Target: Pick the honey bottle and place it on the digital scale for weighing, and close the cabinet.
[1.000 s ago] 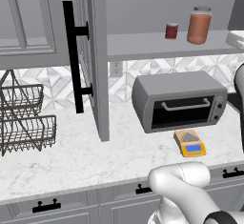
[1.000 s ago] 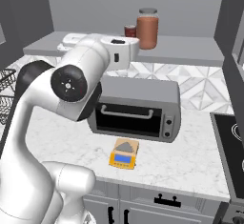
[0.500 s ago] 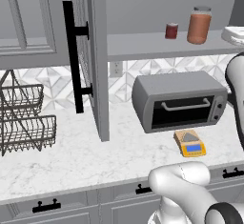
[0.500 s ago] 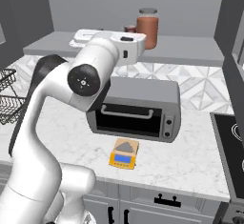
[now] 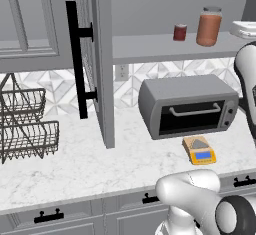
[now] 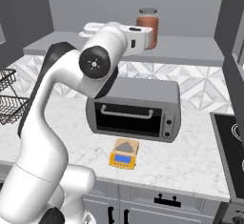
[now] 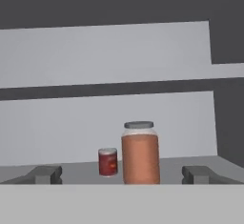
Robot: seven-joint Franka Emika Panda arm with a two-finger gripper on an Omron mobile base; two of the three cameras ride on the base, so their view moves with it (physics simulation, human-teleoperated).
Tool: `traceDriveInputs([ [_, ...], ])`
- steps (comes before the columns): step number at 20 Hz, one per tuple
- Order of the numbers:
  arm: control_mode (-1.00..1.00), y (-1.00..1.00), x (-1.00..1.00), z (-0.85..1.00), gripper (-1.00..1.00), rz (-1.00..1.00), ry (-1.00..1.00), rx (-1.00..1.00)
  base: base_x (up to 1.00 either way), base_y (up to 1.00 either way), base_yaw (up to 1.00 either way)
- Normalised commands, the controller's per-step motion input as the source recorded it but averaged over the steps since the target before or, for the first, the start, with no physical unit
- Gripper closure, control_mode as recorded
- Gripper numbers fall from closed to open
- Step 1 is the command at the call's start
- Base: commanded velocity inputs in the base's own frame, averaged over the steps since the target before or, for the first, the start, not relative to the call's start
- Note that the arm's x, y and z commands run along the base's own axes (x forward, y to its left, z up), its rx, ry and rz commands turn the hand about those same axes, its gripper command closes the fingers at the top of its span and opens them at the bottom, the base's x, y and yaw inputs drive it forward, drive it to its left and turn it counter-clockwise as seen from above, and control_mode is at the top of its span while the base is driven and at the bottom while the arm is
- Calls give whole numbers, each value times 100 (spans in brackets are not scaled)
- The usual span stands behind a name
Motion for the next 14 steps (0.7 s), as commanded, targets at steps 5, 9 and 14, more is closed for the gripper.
traceDriveInputs([
  [5, -100, -2, 31, 0, -100, 4, 20, 0, 0, 0, 0],
  [9, -100, 0, 31, 0, -100, 6, 16, 0, 0, 0, 0],
  [14, -100, 3, 41, 0, -100, 0, 16, 0, 0, 0, 0],
])
